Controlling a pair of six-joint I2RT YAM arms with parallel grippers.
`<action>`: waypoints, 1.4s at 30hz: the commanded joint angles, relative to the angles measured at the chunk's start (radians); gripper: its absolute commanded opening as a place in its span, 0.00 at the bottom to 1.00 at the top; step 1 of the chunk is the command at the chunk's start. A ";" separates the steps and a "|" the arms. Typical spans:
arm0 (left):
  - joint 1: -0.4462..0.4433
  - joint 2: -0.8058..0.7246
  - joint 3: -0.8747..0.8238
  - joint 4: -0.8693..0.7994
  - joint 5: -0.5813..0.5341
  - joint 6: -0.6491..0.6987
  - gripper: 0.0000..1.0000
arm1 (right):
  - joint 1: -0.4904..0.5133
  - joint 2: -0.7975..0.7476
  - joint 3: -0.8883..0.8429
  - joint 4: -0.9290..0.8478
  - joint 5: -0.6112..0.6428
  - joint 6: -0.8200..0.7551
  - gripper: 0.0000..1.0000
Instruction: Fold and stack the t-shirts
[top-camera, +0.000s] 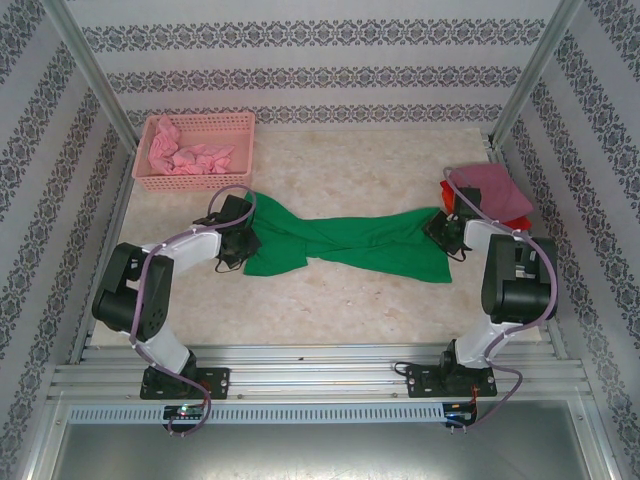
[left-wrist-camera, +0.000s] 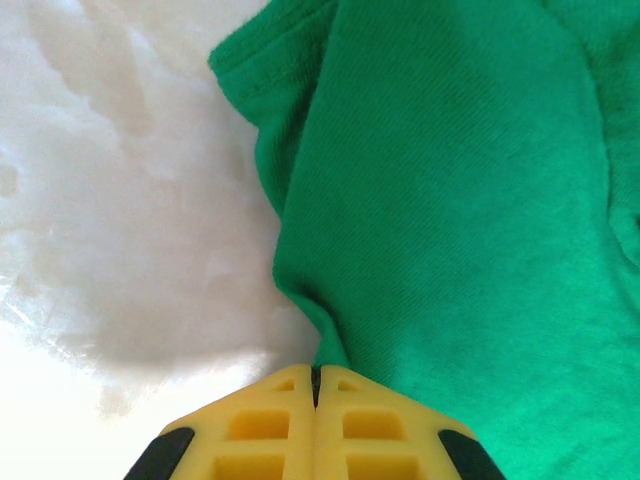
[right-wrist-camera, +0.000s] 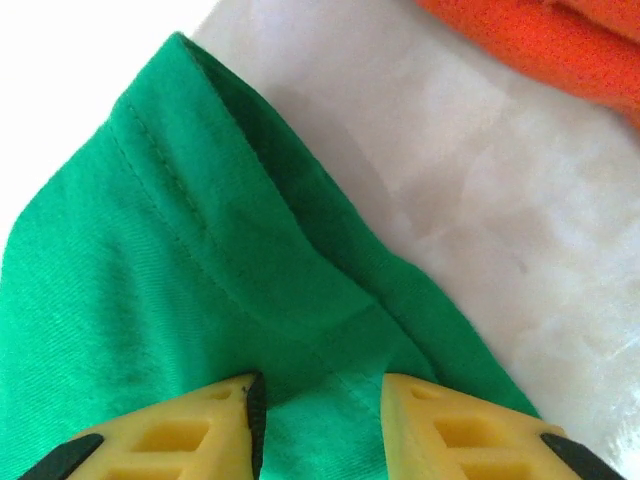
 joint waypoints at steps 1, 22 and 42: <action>-0.010 -0.046 -0.008 0.003 -0.011 -0.013 0.00 | -0.009 -0.065 -0.034 0.007 0.017 0.013 0.38; -0.010 -0.063 -0.011 0.004 -0.018 -0.016 0.00 | -0.018 -0.025 -0.043 0.035 0.005 0.034 0.11; -0.009 -0.179 0.007 -0.052 -0.086 -0.001 0.00 | -0.018 -0.367 -0.101 -0.078 0.123 -0.005 0.00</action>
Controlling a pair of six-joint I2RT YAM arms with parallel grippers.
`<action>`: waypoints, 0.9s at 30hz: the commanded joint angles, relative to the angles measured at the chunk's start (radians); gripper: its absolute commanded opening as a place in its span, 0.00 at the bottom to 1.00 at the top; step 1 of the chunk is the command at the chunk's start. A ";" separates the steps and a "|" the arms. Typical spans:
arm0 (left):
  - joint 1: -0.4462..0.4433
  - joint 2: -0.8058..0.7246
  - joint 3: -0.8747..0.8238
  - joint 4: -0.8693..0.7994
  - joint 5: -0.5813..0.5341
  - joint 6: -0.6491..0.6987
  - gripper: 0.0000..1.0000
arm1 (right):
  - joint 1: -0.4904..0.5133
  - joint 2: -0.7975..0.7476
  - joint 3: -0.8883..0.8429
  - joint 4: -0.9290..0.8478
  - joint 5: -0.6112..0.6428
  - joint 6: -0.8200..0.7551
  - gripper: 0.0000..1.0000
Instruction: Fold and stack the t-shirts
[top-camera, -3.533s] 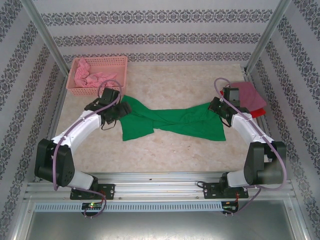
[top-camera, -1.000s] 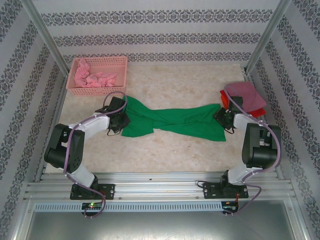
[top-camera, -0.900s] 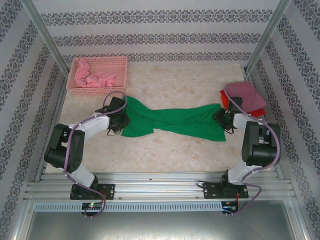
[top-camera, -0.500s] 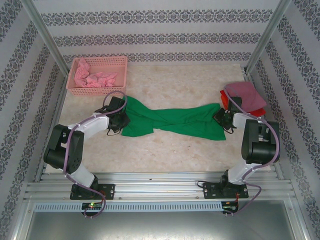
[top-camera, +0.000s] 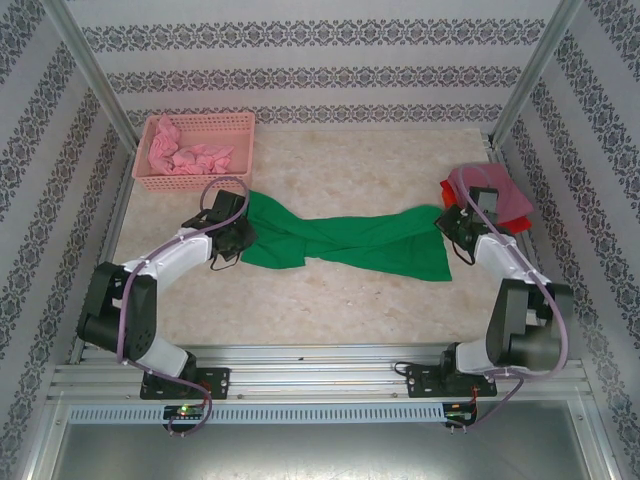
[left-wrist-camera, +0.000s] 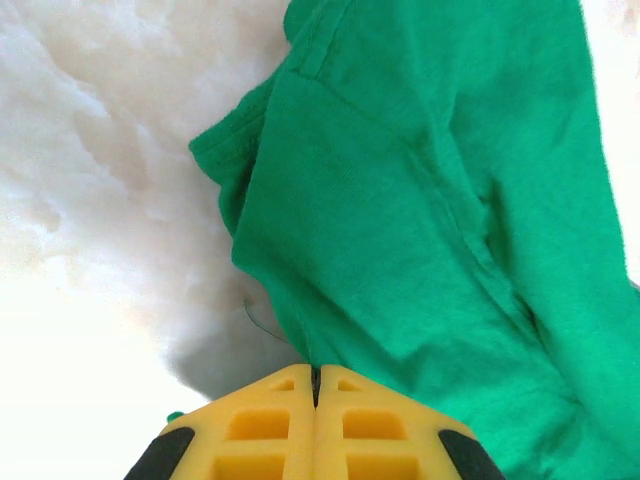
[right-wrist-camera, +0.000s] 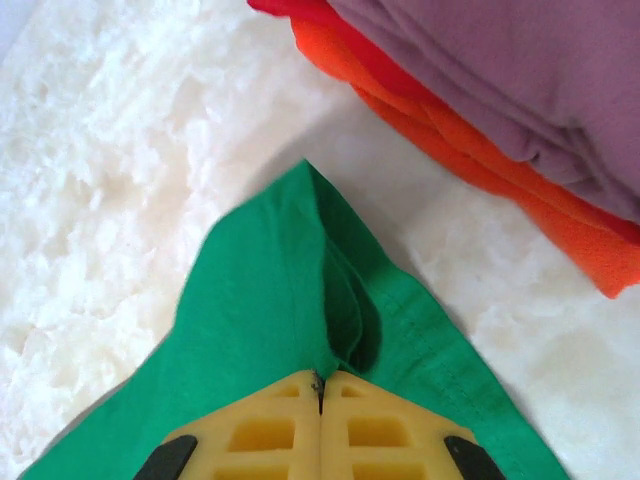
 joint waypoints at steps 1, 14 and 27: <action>-0.007 -0.054 0.008 -0.051 -0.056 0.000 0.00 | -0.003 -0.091 -0.038 -0.075 0.076 -0.005 0.00; 0.012 -0.051 0.015 -0.058 -0.060 0.018 0.00 | -0.006 -0.200 -0.113 -0.279 0.073 0.028 0.00; 0.013 -0.036 0.007 -0.030 -0.041 0.018 0.00 | -0.006 0.058 -0.024 -0.167 -0.050 -0.021 0.40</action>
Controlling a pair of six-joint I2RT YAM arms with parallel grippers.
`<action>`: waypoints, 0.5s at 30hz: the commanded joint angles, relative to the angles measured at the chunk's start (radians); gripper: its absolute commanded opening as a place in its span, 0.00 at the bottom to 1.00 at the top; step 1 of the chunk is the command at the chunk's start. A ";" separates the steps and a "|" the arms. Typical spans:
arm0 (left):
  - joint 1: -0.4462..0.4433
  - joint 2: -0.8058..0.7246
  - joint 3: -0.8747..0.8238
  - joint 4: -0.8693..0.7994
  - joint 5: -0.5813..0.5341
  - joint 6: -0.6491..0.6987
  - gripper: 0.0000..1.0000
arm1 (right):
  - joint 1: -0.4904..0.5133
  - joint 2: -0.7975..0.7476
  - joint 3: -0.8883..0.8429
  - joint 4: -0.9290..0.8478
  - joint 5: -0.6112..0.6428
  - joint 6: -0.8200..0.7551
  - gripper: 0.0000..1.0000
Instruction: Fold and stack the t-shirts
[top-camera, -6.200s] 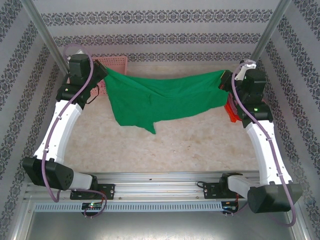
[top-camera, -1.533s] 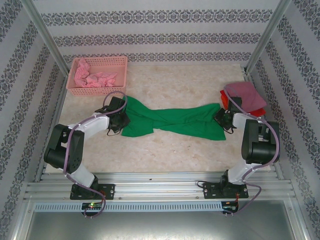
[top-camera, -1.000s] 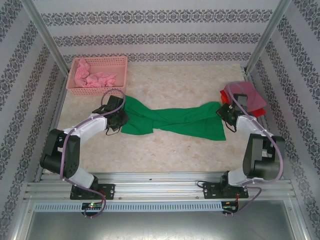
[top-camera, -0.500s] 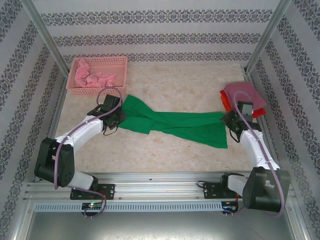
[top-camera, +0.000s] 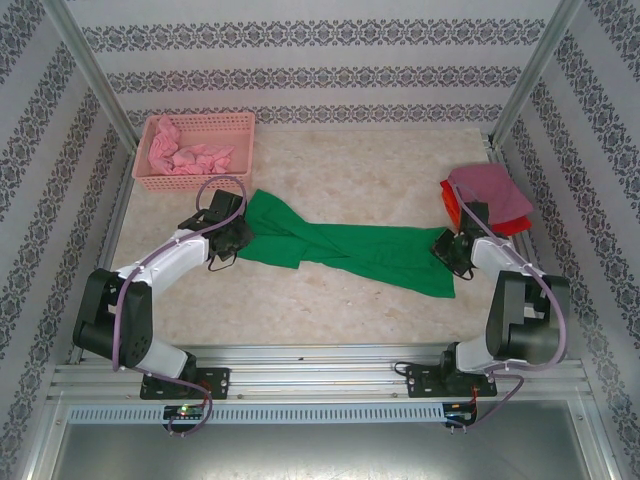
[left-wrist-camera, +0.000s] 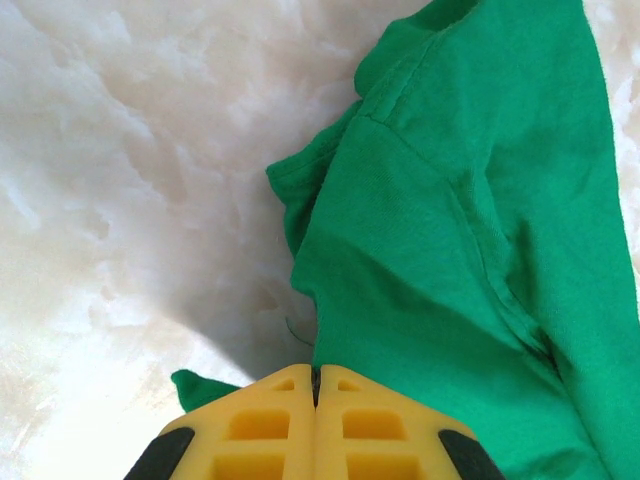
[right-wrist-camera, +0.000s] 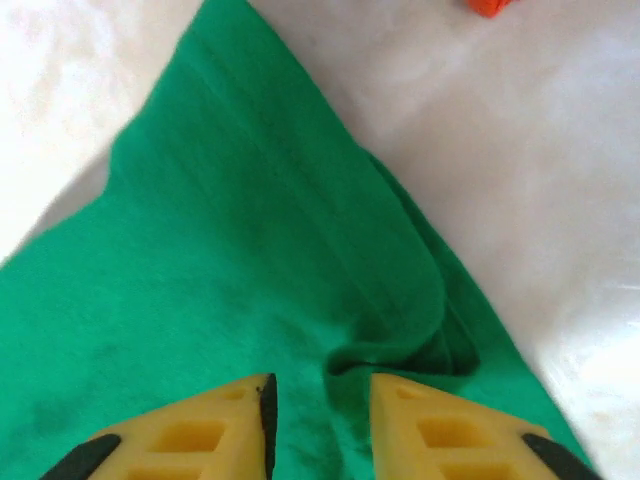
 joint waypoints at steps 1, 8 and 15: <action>0.011 -0.006 0.003 0.004 0.001 0.012 0.00 | -0.006 -0.021 0.020 0.030 -0.029 -0.010 0.45; 0.011 0.010 0.008 0.016 0.014 0.018 0.00 | -0.006 -0.189 -0.085 -0.037 0.103 -0.004 0.58; 0.010 0.024 0.019 0.022 0.026 0.026 0.00 | -0.009 -0.110 -0.070 -0.034 0.056 0.004 0.55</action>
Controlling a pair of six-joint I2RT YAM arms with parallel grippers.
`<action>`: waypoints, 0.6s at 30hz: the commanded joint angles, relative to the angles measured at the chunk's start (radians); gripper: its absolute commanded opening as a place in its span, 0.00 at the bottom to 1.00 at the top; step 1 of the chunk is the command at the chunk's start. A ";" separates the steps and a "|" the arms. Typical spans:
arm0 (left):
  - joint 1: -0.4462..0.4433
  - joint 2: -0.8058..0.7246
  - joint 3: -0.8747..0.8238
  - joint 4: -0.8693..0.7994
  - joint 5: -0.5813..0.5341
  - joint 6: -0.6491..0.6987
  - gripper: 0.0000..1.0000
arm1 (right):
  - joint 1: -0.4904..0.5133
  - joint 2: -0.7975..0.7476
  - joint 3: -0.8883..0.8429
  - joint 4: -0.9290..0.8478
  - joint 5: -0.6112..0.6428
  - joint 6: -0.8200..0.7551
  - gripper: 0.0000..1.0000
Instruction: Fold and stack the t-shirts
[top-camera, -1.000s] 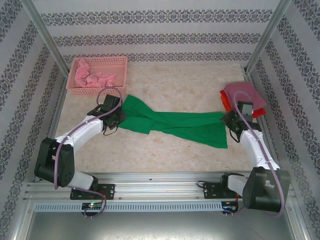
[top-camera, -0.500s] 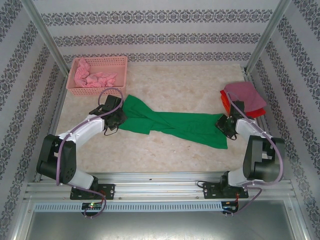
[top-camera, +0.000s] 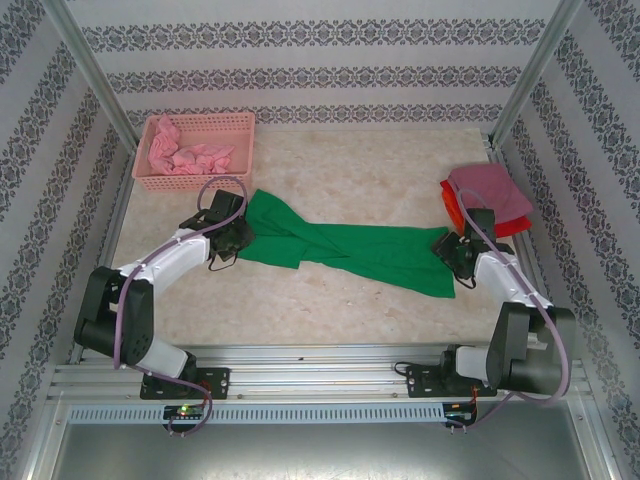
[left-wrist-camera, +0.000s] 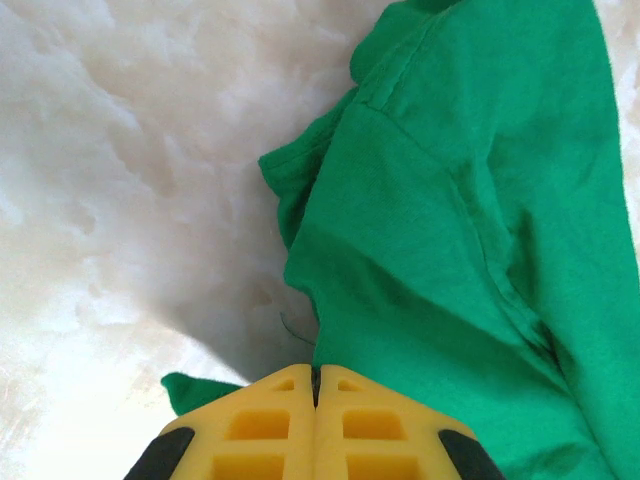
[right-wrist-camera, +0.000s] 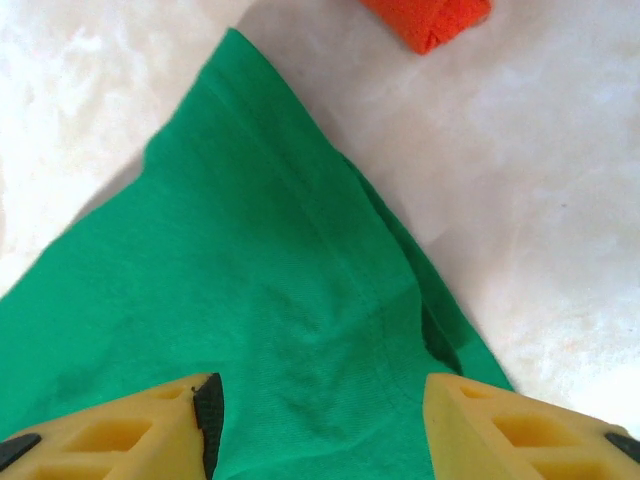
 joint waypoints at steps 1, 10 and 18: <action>0.010 0.005 0.016 0.015 0.004 0.018 0.00 | -0.009 0.054 0.006 -0.020 -0.013 0.008 0.55; 0.011 -0.012 -0.010 0.025 0.000 0.008 0.00 | -0.009 0.132 0.018 0.040 -0.026 0.023 0.44; 0.010 -0.012 -0.016 0.033 -0.005 0.006 0.00 | -0.025 0.193 0.030 0.076 -0.061 0.039 0.17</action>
